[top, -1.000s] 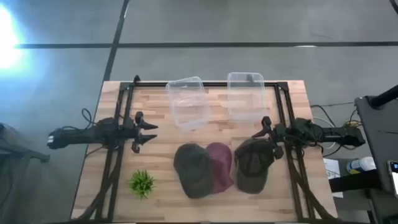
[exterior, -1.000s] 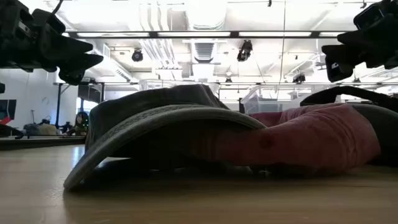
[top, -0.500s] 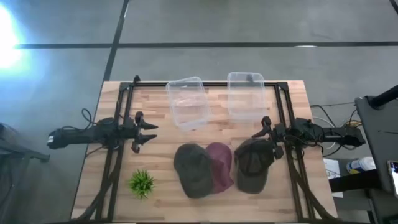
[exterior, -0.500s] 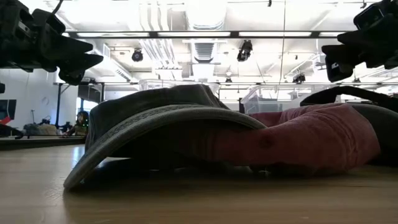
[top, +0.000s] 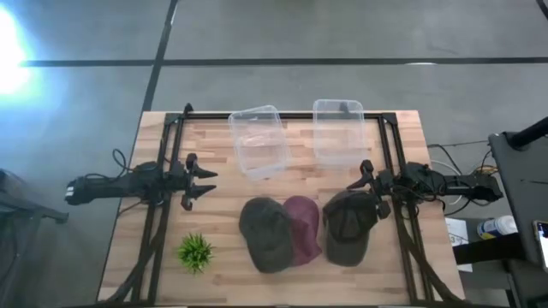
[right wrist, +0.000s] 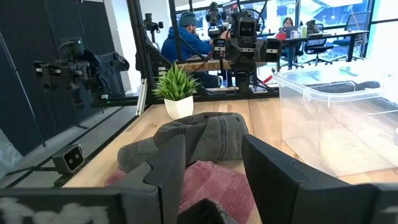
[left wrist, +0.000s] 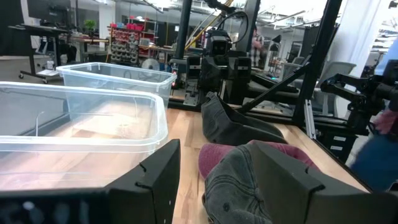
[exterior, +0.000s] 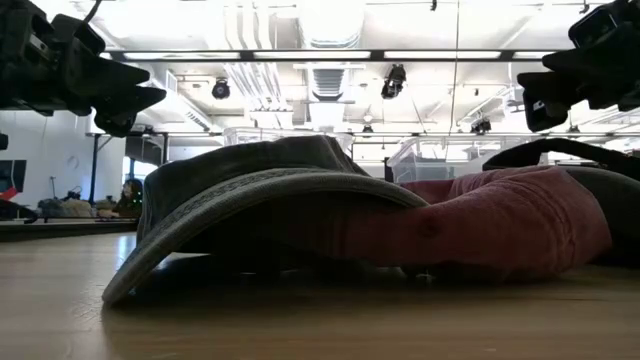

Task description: Pick & Place hat

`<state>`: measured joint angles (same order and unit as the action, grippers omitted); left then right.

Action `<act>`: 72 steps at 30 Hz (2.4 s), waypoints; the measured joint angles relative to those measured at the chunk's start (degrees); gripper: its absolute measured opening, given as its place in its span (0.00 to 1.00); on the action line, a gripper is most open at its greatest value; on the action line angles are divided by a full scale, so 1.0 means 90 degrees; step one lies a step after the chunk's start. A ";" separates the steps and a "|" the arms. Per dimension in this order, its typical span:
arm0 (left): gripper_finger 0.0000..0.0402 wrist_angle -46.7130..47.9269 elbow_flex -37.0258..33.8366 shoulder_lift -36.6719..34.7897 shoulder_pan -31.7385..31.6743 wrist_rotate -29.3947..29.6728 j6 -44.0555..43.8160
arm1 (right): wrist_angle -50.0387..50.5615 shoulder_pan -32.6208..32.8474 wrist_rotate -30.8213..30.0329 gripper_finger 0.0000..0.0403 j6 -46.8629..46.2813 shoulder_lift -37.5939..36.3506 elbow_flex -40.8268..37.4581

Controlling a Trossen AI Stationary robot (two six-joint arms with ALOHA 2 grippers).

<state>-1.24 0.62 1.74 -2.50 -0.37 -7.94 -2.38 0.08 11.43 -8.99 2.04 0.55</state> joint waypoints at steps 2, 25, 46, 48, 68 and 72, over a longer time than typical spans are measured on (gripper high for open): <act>0.48 0.0001 0.0000 0.0002 0.0000 0.0001 0.0000 | 0.0000 0.0000 -0.0001 0.38 0.0000 -0.0001 0.0001; 0.48 -0.0001 0.0000 0.0002 0.0005 -0.0002 -0.0001 | 0.0239 0.0911 0.0741 0.38 -0.8986 0.0529 0.0312; 0.48 0.0001 0.0000 0.0005 0.0000 0.0001 -0.0001 | 0.4772 0.3473 0.0306 0.58 -1.1674 0.7414 0.5446; 0.48 -0.0001 0.0000 0.0005 0.0000 -0.0002 -0.0001 | 0.4761 0.3848 0.0317 0.58 -1.2295 0.7764 0.5673; 0.48 -0.0002 0.0000 0.0005 0.0000 0.0001 0.0000 | 0.4890 0.4968 -0.1066 0.58 -1.4132 0.9359 0.5118; 0.48 -0.0002 0.0000 0.0005 0.0002 -0.0002 0.0000 | 0.4414 0.5017 -0.1504 0.58 -1.4110 0.9416 0.4702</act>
<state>-1.26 0.62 1.78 -2.48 -0.38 -7.94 37.35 45.23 -2.10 -135.99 86.78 42.87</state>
